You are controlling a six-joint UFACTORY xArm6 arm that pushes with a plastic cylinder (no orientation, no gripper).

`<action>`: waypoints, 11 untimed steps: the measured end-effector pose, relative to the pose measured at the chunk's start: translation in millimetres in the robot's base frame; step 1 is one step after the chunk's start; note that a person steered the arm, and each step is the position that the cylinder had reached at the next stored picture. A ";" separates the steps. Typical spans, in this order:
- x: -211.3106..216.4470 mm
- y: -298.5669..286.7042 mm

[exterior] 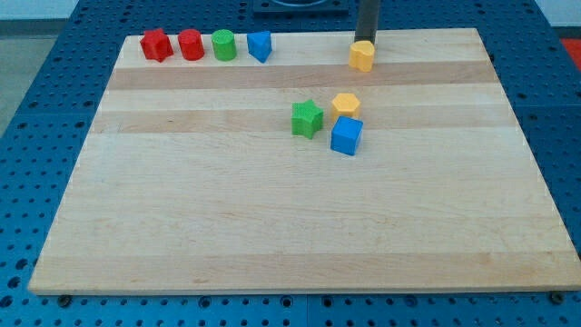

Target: Move the yellow heart closer to the yellow hexagon

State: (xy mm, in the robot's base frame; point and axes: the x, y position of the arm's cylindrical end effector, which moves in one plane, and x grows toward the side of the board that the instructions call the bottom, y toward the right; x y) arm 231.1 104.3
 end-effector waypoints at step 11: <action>54.5 -73.5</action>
State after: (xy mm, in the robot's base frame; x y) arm 285.6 30.7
